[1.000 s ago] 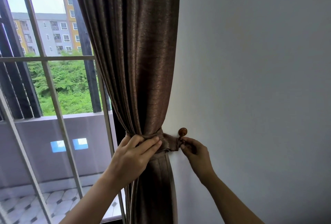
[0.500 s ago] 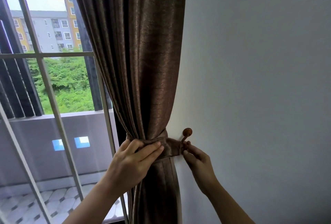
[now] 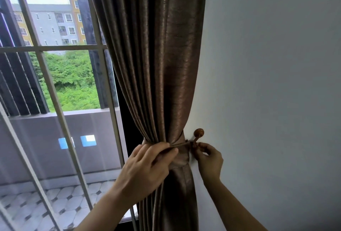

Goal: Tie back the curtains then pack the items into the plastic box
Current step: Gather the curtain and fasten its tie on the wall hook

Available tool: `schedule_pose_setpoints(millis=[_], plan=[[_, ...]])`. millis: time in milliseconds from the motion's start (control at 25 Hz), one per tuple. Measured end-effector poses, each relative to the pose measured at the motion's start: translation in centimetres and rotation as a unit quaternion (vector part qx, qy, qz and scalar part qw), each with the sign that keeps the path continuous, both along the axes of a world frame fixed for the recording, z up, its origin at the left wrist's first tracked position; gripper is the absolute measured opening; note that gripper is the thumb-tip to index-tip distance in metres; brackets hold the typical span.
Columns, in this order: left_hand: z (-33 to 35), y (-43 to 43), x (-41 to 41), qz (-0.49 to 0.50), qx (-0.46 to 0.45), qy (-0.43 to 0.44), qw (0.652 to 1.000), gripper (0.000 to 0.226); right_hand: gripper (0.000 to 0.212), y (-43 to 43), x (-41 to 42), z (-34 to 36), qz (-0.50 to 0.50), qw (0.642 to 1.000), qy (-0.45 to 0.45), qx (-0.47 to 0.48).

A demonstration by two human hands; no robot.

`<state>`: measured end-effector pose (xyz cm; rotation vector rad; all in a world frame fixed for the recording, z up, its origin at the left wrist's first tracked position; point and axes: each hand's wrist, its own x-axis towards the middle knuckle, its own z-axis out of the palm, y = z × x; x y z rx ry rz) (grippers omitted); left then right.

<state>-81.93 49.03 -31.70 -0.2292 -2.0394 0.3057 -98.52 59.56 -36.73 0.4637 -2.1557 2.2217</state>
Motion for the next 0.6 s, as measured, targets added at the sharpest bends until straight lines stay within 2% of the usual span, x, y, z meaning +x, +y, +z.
schedule_pose_setpoints(millis=[120, 200, 240, 320, 360, 440, 480, 520, 600], plan=[[0.1, 0.7, 0.8, -0.033, 0.119, 0.034, 0.992, 0.024, 0.012, 0.9, -0.2, 0.6, 0.041, 0.999, -0.011, 0.005], [0.4, 1.0, 1.4, -0.06, 0.169, 0.049, 0.983, 0.024, 0.018, 2.1, -0.2, 1.9, 0.009, 1.0, -0.006, -0.027], [0.6, 1.0, 1.6, -0.069, 0.187, 0.059, 0.978, 0.022, 0.021, 3.0, 0.2, 3.0, -0.008, 0.998, 0.025, -0.05], [1.1, 0.7, 2.0, -0.081, 0.227, 0.066, 0.968, 0.02, 0.02, 4.6, 1.3, 5.4, 0.034, 0.981, 0.178, -0.064], [1.4, 0.5, 2.1, -0.083, 0.242, 0.054, 0.965, 0.023, 0.017, 5.2, 1.7, 6.6, 0.091, 0.953, 0.286, -0.032], [1.9, 0.2, 2.2, -0.086, 0.251, -0.003, 0.964, 0.03, 0.018, 5.8, 2.4, 8.3, 0.208, 0.864, 0.451, 0.086], [2.3, 0.0, 2.2, -0.082, 0.248, -0.033, 0.965, 0.031, 0.022, 5.8, 2.5, 9.0, 0.243, 0.829, 0.482, 0.145], [2.6, -0.2, 2.3, -0.074, 0.242, -0.057, 0.966, 0.031, 0.027, 5.9, 2.6, 9.6, 0.255, 0.81, 0.493, 0.187], [3.4, -0.8, 2.4, -0.059, 0.215, -0.104, 0.969, 0.029, 0.035, 6.1, 2.8, 10.2, 0.25, 0.79, 0.506, 0.238]])
